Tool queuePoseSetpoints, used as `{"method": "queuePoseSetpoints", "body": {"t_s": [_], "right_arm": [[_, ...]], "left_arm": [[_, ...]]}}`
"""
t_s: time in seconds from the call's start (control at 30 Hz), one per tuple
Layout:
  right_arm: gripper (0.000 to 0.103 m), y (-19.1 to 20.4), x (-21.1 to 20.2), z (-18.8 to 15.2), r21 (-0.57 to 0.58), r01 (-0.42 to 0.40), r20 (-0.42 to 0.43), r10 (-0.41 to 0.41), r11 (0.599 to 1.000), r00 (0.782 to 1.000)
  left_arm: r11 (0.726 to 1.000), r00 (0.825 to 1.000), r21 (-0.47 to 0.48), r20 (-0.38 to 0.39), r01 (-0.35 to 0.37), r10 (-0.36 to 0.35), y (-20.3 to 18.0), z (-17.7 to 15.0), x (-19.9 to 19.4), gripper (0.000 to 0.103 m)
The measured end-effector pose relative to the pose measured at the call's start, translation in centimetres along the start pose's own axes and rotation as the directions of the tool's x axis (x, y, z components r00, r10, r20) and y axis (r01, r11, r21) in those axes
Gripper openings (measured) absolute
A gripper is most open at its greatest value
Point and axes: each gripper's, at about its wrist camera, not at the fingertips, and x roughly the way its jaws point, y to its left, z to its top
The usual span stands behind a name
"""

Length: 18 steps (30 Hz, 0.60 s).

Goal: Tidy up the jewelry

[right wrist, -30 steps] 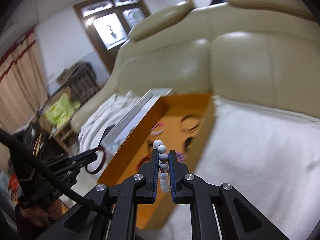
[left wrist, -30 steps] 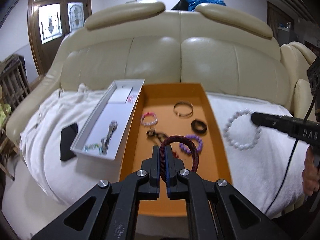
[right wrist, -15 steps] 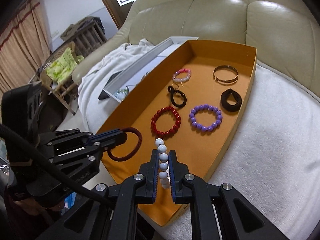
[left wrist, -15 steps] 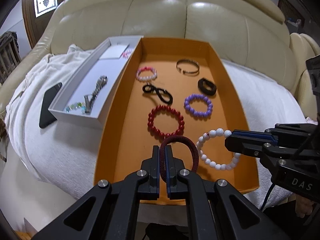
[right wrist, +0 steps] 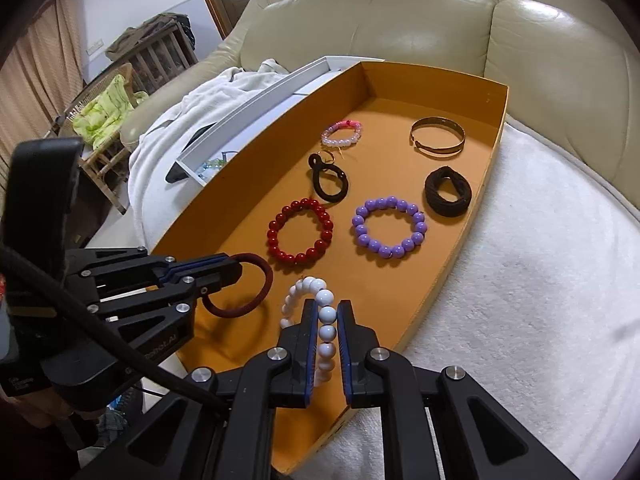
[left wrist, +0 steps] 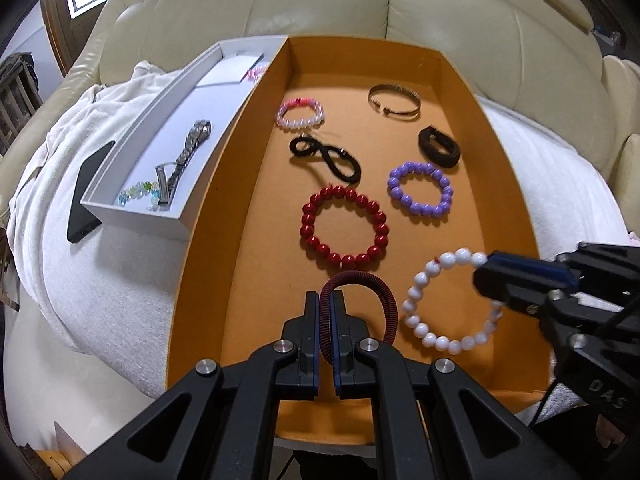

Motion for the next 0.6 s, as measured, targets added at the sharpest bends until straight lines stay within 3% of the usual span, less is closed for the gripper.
{"method": "queuePoseSetpoints", "body": {"t_s": [0.07, 0.17, 0.2, 0.23, 0.33, 0.43, 0.6], "right_arm": [[0.013, 0.1, -0.1, 0.2, -0.008, 0.013, -0.001, -0.013, 1.0, 1.0], [0.033, 0.2, -0.5, 0.4, -0.022, 0.031, 0.01, -0.031, 0.999, 0.999], [0.044, 0.1, -0.8, 0.4, -0.025, 0.028, 0.021, -0.027, 0.999, 0.999], [0.047, 0.1, -1.1, 0.5, -0.025, 0.028, 0.034, -0.027, 0.999, 0.999], [0.048, -0.3, -2.8, 0.6, -0.031, 0.024, 0.102, -0.021, 0.999, 0.995], [0.048, -1.0, -4.6, 0.6, -0.017, 0.021, 0.168, -0.018, 1.0, 0.986], [0.048, -1.9, -7.2, 0.6, 0.013, 0.035, 0.246, -0.037, 0.999, 0.968]], "left_arm": [[1.0, 1.0, -0.016, -0.014, -0.011, 0.01, 0.2, 0.0, 0.4, 0.005], [1.0, 0.999, -0.019, -0.025, -0.021, 0.02, 0.2, 0.1, 0.7, 0.008], [0.999, 0.999, -0.025, -0.026, -0.025, 0.025, 0.3, 0.1, 0.7, 0.016], [0.999, 1.0, -0.04, -0.006, -0.03, 0.03, 0.4, 0.2, 0.3, 0.023], [0.997, 0.997, -0.053, 0.051, -0.056, 0.059, 0.5, 0.4, -1.1, 0.039], [0.993, 0.986, -0.053, 0.128, -0.101, 0.108, 0.2, 0.6, -3.1, 0.045], [0.982, 0.945, -0.056, 0.266, -0.18, 0.188, -1.0, 1.1, -7.7, 0.065]]}}
